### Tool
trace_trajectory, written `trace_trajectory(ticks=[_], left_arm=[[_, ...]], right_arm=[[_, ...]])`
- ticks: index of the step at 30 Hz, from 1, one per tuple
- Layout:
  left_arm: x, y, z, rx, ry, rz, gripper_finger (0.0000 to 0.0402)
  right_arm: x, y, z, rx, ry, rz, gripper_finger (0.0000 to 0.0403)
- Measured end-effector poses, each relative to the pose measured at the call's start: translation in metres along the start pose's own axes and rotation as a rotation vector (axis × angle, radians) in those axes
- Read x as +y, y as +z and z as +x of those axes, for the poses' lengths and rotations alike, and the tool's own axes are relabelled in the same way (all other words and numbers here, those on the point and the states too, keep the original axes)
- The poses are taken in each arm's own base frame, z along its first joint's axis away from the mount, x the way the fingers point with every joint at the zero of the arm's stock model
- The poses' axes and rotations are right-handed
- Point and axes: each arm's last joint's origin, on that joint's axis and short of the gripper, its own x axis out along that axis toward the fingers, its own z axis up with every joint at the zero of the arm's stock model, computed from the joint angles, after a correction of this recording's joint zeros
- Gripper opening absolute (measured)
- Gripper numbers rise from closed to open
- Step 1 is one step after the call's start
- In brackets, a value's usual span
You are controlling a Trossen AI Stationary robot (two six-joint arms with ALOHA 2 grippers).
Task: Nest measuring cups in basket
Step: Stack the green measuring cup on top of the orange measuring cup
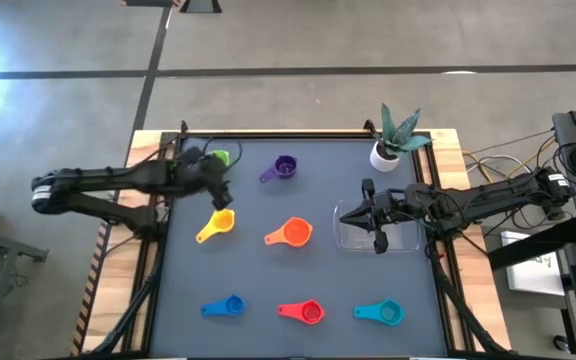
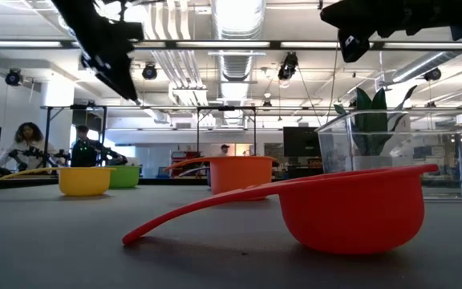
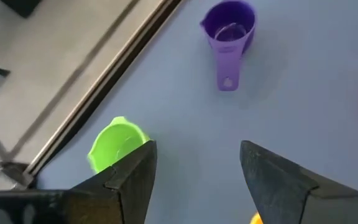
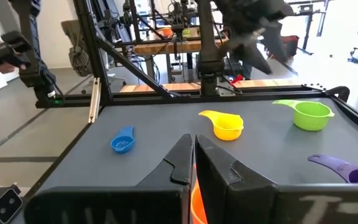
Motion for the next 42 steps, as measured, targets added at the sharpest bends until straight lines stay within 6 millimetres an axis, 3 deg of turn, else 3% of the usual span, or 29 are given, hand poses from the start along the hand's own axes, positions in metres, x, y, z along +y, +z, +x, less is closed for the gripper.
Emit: trace_trajectory(ticks=[5,11,19,25,30,36,42], left_arm=[[0.001,0.021,0.033,-0.036,-0.127,-0.011,0.0214],[-0.011,0.03,0.072,0.0,-0.133,0.055,0.0217],[-0.025,0.04,0.102,-0.018,-0.16,0.126,0.0247],[-0.025,0.039,0.106,-0.035,-0.2,0.144,0.0253],[-0.01,0.031,0.094,-0.06,-0.181,0.122,0.0251],[0.022,0.008,0.072,-0.126,-0.17,0.045,0.0251],[0.045,-0.026,0.063,-0.175,-0.146,-0.059,0.0251]], right_arm=[[0.0,-0.001,0.0,0.005,0.0,-0.001,0.0009],[0.0,-0.001,0.0,0.005,0.0,0.0,0.0009],[0.0,-0.001,0.0,0.005,-0.001,0.018,0.0009],[0.0,-0.001,0.0,0.005,-0.002,0.042,0.0009],[0.0,-0.001,0.0,0.007,-0.002,0.055,0.0009],[0.0,-0.001,0.0,0.007,-0.003,0.055,0.0009],[0.0,-0.001,0.0,0.007,-0.004,0.053,0.0009]])
